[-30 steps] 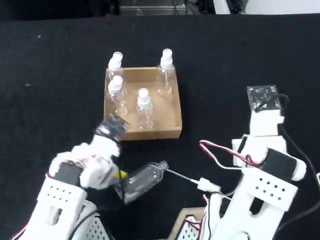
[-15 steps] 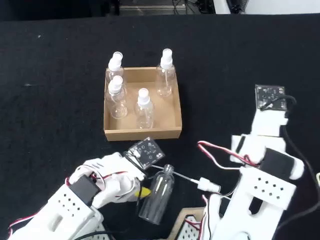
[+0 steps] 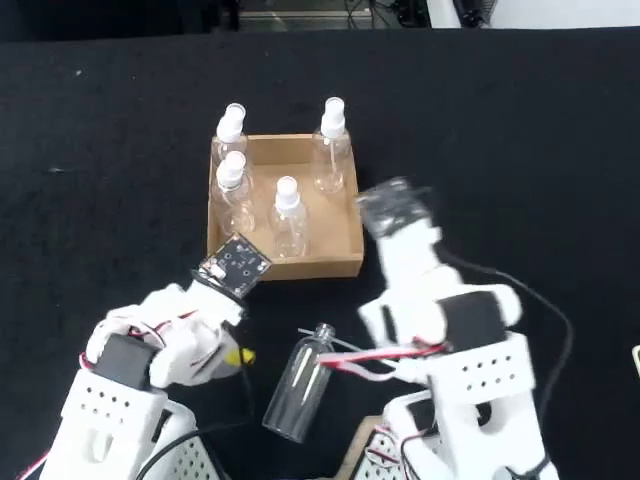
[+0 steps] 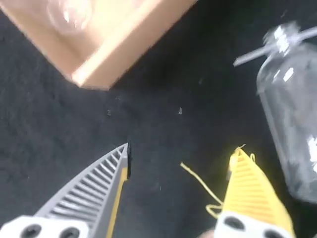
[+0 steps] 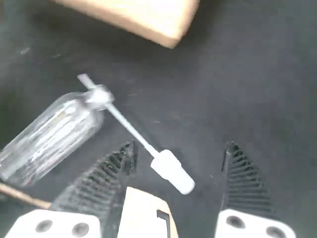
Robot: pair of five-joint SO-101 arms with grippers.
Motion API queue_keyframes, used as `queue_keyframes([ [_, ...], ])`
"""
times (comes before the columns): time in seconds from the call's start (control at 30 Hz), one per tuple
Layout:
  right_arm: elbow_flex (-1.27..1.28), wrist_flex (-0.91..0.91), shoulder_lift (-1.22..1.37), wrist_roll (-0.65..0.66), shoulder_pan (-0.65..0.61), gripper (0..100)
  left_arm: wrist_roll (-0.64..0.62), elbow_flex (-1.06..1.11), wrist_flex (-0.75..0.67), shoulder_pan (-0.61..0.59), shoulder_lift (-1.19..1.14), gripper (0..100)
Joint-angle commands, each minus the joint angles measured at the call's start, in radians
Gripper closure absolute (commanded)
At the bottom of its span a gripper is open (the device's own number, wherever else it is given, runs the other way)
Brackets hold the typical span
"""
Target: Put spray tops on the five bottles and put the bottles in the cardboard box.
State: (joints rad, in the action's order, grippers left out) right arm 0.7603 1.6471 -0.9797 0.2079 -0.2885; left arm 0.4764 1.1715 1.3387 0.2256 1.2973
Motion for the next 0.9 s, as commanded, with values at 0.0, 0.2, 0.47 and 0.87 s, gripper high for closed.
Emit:
queue_keyframes([
  [0.0,0.01,-0.035,-0.018,-0.008,-0.173,74.0,0.044,-0.008,-0.009,-0.165,0.011,70],
  [0.2,0.124,-0.224,-0.018,-0.201,-0.318,74.0,-0.071,-0.03,-0.187,-0.599,0.011,70],
  [0.47,0.326,-0.463,-0.018,-0.578,-0.618,73.7,-0.155,0.004,-0.227,-0.746,0.011,70],
  [0.87,0.297,-0.471,-0.016,-0.727,-0.529,73.6,-0.16,-0.002,-0.252,-0.757,0.011,70],
])
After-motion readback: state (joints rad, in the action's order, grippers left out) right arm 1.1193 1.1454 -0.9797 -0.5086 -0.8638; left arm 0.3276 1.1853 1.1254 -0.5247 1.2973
